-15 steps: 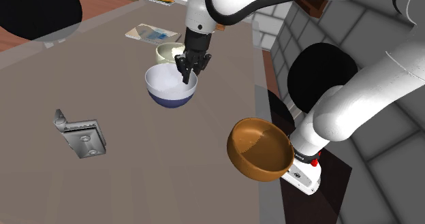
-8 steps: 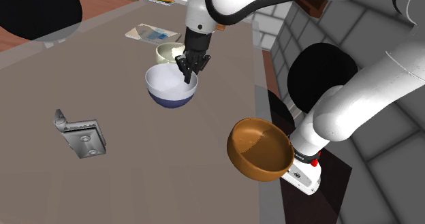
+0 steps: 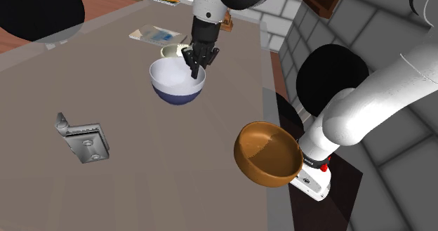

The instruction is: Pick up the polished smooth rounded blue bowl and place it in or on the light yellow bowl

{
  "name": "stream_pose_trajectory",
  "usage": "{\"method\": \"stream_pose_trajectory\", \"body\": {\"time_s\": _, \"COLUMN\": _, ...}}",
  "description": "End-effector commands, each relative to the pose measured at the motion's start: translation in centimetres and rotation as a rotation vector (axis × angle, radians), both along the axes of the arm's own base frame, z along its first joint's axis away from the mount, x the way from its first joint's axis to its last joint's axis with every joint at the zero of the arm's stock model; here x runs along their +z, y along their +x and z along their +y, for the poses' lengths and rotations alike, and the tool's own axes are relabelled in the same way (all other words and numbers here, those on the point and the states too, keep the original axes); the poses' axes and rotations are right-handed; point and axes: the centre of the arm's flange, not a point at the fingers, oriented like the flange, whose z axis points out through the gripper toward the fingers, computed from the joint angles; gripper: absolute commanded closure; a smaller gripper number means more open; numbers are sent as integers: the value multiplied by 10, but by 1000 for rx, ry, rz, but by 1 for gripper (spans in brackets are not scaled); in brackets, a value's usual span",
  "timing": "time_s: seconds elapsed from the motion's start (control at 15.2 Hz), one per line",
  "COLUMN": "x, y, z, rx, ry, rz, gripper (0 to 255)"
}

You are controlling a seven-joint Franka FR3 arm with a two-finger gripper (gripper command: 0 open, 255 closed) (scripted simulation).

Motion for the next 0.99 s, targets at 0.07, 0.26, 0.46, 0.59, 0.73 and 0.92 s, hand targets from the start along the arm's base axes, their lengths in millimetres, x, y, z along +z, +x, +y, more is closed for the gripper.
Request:
{"method": "stream_pose_trajectory", "body": {"time_s": 0.07, "x": 16, "y": 1, "z": 0, "rx": 0, "ry": 0, "rz": 0, "gripper": 255}}
{"method": "stream_pose_trajectory", "body": {"time_s": 0.26, "x": 32, "y": 1, "z": 0, "rx": 0, "ry": 0, "rz": 0, "gripper": 255}}
{"method": "stream_pose_trajectory", "body": {"time_s": 0.46, "x": 48, "y": 1, "z": 0, "rx": 0, "ry": 0, "rz": 0, "gripper": 255}}
{"method": "stream_pose_trajectory", "body": {"time_s": 0.59, "x": 58, "y": 1, "z": 0, "rx": 0, "ry": 0, "rz": 0, "gripper": 255}}
{"method": "stream_pose_trajectory", "body": {"time_s": 0.73, "x": 69, "y": 1, "z": 0, "rx": 0, "ry": 0, "rz": 0, "gripper": 255}}
{"method": "stream_pose_trajectory", "body": {"time_s": 0.92, "x": 85, "y": 1, "z": 0, "rx": 0, "ry": 0, "rz": 0, "gripper": 255}}
